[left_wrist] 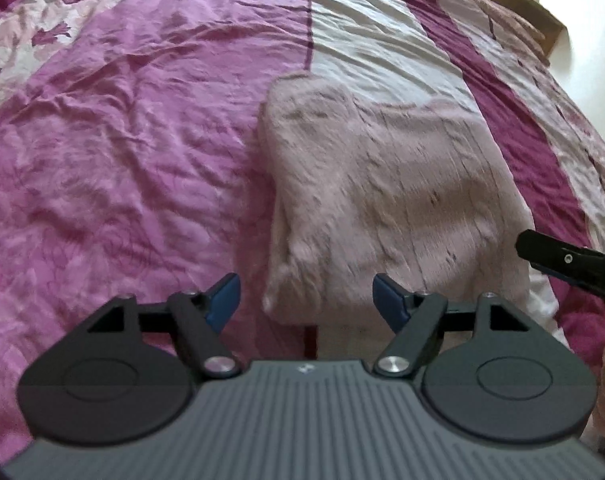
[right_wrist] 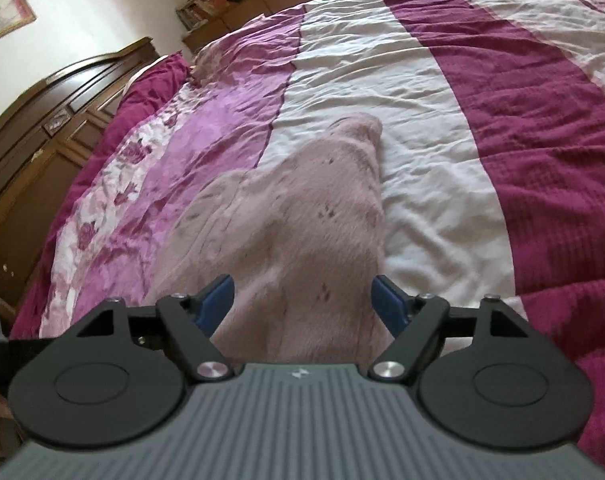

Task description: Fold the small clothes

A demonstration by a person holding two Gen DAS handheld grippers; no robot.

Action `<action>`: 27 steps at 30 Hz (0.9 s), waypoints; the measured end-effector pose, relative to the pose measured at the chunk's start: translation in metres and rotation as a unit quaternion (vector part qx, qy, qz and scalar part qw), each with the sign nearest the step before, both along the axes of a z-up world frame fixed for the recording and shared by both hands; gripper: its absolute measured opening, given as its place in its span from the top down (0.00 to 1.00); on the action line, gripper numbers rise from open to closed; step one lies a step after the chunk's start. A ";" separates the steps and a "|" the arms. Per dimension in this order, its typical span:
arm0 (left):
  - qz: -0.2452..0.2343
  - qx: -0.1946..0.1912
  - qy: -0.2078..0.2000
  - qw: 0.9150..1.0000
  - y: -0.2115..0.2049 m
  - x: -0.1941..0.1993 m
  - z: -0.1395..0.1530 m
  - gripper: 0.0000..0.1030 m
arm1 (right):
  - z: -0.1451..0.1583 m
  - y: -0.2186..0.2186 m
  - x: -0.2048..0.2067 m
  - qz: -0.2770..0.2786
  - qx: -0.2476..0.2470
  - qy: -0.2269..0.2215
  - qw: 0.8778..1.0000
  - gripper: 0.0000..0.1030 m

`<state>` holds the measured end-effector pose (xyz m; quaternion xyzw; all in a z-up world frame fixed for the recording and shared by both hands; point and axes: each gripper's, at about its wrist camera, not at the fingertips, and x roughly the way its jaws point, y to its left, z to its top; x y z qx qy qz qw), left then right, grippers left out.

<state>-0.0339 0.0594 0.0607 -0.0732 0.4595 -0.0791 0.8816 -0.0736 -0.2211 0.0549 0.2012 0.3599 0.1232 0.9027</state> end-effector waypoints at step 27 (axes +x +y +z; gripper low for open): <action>0.023 0.058 0.024 0.998 -0.027 -0.034 -0.022 0.28 | -0.033 0.029 -0.029 0.011 -0.074 0.052 0.996 0.18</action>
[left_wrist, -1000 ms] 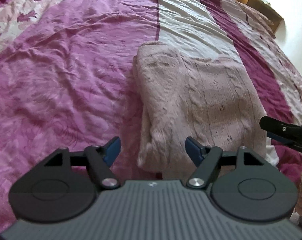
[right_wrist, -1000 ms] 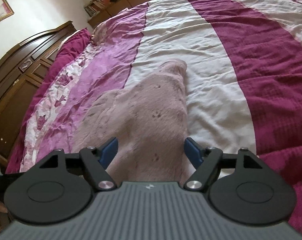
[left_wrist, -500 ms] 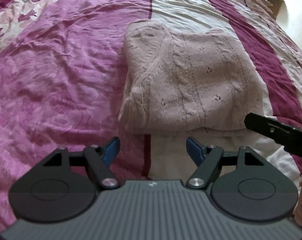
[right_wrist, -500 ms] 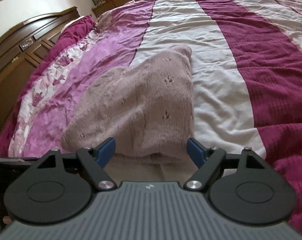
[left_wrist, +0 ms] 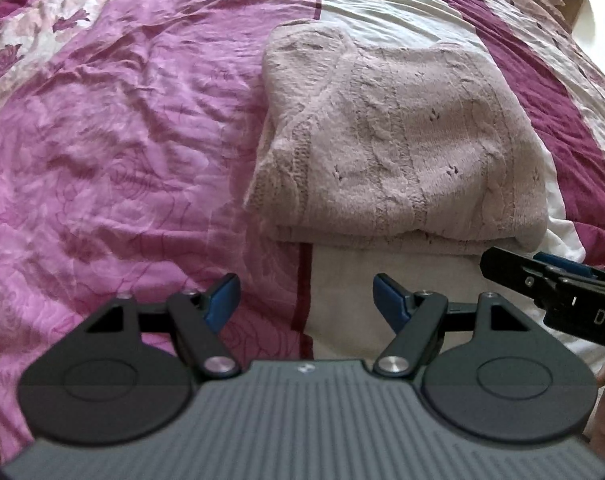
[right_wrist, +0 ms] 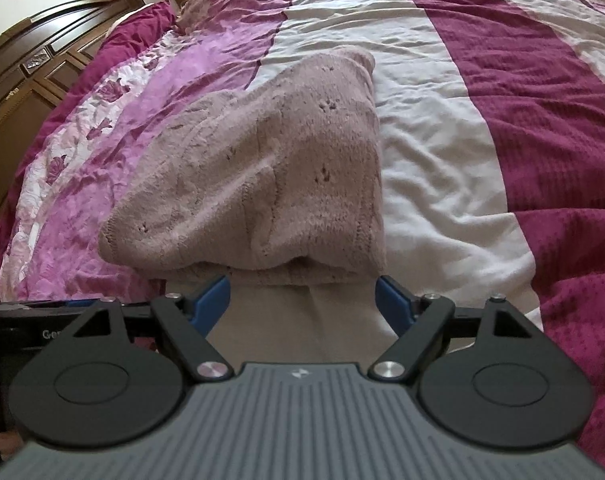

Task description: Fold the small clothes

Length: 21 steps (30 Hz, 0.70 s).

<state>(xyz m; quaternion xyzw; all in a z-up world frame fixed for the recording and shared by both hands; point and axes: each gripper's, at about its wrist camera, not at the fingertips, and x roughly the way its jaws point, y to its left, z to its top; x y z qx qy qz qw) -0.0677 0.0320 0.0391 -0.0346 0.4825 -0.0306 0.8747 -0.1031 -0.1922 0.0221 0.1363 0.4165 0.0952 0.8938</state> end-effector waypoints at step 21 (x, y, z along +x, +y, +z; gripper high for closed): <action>-0.013 0.011 0.004 1.000 -0.007 -0.001 -0.004 0.28 | -0.006 0.000 0.005 0.000 0.001 0.012 1.000 0.18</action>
